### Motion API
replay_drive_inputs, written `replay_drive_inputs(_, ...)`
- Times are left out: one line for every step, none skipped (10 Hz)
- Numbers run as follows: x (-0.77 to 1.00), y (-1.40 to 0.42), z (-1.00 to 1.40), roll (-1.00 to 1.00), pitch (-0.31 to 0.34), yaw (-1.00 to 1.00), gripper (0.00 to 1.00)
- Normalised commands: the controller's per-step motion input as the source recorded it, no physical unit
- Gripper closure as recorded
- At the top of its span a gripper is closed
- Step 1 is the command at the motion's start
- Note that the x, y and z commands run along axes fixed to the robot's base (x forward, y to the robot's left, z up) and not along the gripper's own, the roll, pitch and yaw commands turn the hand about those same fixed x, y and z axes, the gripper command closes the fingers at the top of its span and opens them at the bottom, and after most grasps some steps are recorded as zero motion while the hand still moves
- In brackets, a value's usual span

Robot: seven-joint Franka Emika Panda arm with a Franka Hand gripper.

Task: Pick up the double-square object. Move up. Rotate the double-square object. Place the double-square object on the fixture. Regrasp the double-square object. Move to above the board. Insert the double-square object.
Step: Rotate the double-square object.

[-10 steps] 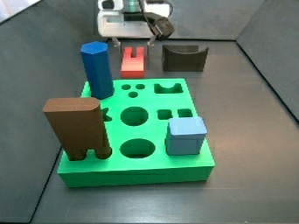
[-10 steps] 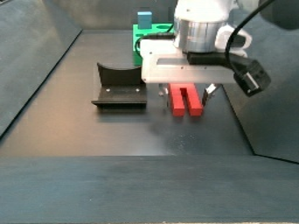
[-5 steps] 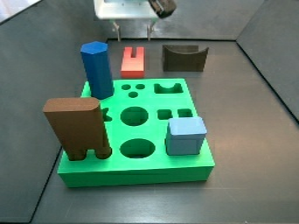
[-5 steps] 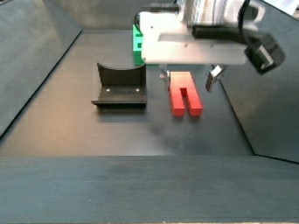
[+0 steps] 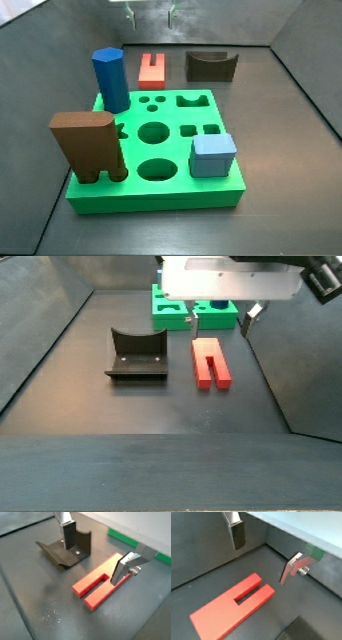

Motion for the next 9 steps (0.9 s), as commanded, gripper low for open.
replay_drive_inputs(0.01,0.0,-0.29,0.0,0.0,1.0,0.0)
replay_drive_inputs(0.05,0.0,-0.21,0.0,-0.002,1.0,0.0)
replay_drive_inputs(0.04,0.0,-0.14,0.0,-0.002,1.0,0.0)
replay_drive_inputs(0.03,0.0,-0.07,0.0,-0.004,1.0,0.0)
replay_drive_inputs(0.03,0.0,-0.06,0.0,-0.004,1.0,0.0)
replay_drive_inputs(0.03,0.0,-0.06,0.0,-0.004,1.0,0.0)
replay_drive_inputs(0.03,0.0,-0.05,0.0,-0.005,1.0,0.0)
replay_drive_inputs(0.04,0.0,-0.04,0.0,-0.006,1.0,0.0)
replay_drive_inputs(0.04,0.0,-0.04,0.0,-0.006,1.0,0.0)
